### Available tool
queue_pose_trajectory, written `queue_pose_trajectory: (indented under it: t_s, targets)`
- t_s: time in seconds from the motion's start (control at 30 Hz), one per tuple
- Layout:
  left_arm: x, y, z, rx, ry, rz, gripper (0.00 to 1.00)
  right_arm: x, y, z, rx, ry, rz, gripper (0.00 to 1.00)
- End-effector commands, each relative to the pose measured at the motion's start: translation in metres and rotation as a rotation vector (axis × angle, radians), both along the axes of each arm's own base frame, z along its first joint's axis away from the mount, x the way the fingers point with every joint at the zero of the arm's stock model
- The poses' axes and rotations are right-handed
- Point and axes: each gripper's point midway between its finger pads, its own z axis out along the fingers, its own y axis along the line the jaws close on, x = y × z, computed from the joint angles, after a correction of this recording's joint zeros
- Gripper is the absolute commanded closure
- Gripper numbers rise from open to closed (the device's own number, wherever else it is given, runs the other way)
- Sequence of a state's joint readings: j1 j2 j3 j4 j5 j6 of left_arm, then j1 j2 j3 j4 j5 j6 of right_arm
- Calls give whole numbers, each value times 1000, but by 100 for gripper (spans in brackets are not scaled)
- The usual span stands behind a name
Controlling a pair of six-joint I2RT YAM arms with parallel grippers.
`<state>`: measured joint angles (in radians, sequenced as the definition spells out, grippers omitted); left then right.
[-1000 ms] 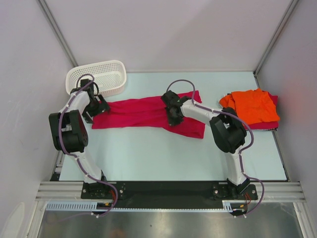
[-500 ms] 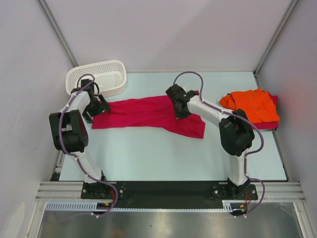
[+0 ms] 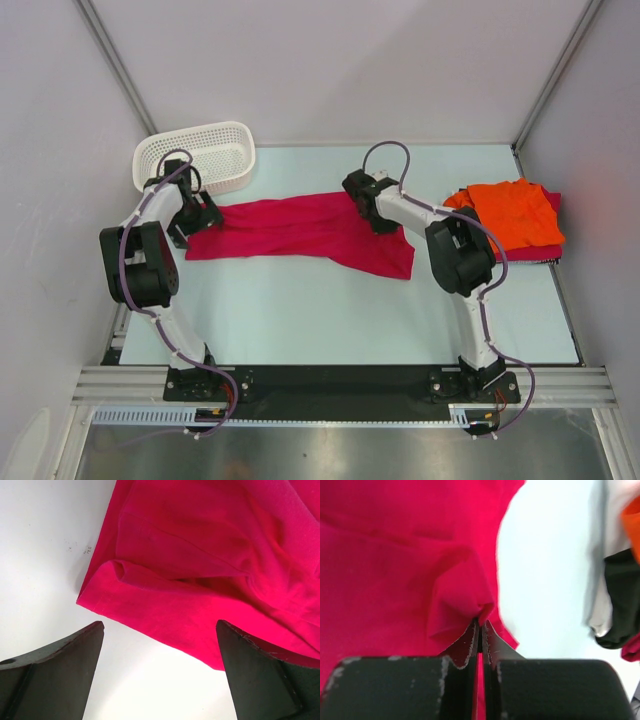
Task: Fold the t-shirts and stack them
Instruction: Fold the other side of the tshirt into a rectangle
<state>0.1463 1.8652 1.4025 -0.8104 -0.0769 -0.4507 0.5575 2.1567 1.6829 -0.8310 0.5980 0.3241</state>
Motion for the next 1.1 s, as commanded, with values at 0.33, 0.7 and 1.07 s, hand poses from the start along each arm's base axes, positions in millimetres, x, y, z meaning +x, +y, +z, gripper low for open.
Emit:
queue_pose_trajectory:
  t_s: [0.33, 0.7, 1.07]
  targets:
    - [2, 2, 7, 31, -16, -8, 0, 37, -1, 87, 22, -241, 23, 100]
    - [3, 2, 6, 38, -10, -20, 0, 63, 1, 111, -14, -341, 51, 100]
    - [3, 4, 6, 47, -3, -16, 0, 89, -1, 130, -30, -413, 61, 100]
